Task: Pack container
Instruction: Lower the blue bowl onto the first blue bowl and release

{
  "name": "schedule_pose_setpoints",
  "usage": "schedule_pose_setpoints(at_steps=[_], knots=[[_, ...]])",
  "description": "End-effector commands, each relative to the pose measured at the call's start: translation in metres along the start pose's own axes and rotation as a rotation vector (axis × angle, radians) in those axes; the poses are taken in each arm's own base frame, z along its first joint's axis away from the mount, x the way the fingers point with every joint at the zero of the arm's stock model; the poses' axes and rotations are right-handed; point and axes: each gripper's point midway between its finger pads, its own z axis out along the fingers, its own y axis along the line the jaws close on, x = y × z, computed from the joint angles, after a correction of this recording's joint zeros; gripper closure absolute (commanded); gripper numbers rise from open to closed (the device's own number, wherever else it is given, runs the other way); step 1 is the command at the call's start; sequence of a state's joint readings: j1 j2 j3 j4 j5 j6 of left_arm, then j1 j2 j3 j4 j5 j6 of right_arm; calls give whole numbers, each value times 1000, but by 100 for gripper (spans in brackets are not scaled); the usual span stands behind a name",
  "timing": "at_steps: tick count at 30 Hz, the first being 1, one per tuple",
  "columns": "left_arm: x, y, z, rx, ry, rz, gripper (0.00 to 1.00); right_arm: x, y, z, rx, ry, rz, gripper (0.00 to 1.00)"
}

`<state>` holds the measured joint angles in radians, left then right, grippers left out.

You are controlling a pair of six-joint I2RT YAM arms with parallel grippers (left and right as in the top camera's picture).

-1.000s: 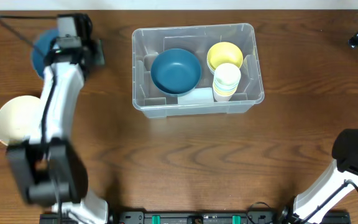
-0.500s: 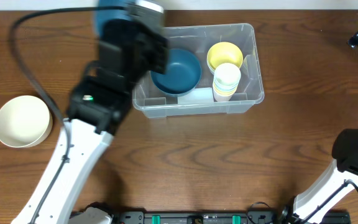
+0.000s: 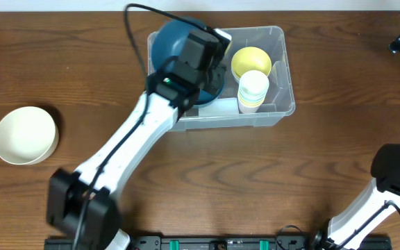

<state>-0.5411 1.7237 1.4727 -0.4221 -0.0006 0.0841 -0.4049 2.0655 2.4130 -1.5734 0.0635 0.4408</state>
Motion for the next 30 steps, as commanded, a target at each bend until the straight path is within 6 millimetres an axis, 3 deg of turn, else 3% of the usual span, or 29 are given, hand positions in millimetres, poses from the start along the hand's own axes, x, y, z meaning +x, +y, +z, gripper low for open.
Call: schedule_pose_setpoints(at_steps=[1, 14, 20, 25, 30], knots=[[12, -2, 19, -10, 46, 29, 94, -4, -3, -8, -1, -24, 22, 1], [66, -6, 65, -6, 221, 41, 94, -4, -3, -8, -1, -24, 22, 1], [71, -6, 71, -6, 233, 42, 93, -4, -3, -8, -1, -24, 22, 1], [67, -6, 72, -7, 217, 41, 48, -4, -3, -8, -1, -24, 22, 1], [57, -3, 70, -11, 179, 56, 36, -4, -3, -8, -1, -24, 22, 1]])
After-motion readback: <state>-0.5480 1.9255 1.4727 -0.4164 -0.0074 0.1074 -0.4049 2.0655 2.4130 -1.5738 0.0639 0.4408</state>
